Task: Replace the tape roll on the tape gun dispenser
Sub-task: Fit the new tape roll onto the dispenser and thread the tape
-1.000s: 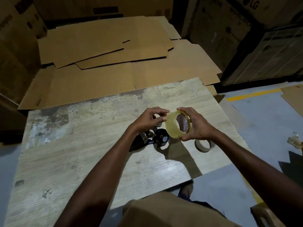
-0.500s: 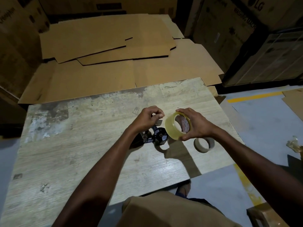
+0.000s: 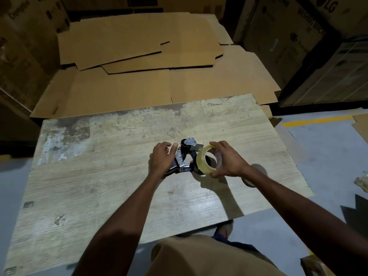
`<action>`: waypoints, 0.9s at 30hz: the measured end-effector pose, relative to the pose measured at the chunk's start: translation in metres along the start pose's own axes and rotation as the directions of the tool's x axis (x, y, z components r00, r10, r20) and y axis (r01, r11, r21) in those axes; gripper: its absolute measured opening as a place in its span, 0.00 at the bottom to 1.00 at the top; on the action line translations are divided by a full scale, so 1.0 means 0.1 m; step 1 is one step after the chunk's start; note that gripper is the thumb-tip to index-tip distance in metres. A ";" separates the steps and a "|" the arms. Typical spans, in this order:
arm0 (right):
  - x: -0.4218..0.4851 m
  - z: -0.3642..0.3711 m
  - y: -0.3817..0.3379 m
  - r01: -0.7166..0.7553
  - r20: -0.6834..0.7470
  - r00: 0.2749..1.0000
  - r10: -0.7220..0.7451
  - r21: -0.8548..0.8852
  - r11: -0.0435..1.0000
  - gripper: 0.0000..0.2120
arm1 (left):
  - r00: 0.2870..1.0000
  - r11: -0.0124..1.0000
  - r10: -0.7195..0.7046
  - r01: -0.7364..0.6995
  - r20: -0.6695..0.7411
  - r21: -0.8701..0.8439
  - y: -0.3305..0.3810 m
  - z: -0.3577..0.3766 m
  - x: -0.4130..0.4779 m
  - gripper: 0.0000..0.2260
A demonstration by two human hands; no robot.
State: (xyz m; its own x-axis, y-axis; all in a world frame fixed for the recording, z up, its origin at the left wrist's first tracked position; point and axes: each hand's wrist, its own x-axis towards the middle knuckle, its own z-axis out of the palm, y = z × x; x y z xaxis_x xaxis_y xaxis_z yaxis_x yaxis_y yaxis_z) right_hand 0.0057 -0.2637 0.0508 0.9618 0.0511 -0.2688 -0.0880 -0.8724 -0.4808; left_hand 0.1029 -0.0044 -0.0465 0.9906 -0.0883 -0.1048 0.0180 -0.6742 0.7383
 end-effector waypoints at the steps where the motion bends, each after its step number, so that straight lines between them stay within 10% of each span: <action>1: 0.01 0.02 -0.01 -0.007 0.002 1.000 0.007 0.005 1.000 0.60 | 1.000 1.000 -0.012 0.012 0.012 0.007 0.00 0.01 -0.01 0.26; 27: 0.29 0.06 -0.40 -0.025 0.141 0.988 0.065 -0.273 0.962 0.56 | 0.991 0.985 0.128 -0.122 0.040 -0.123 -0.08 0.07 -0.17 0.24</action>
State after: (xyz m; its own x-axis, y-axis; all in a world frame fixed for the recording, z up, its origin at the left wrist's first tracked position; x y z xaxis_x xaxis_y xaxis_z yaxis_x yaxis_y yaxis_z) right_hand 0.0356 -0.2246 0.0576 0.9078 0.0622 -0.4148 -0.0374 -0.9730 -0.2279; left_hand 0.0848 -0.0031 -0.0552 0.9784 -0.2033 -0.0366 -0.0863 -0.5632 0.8218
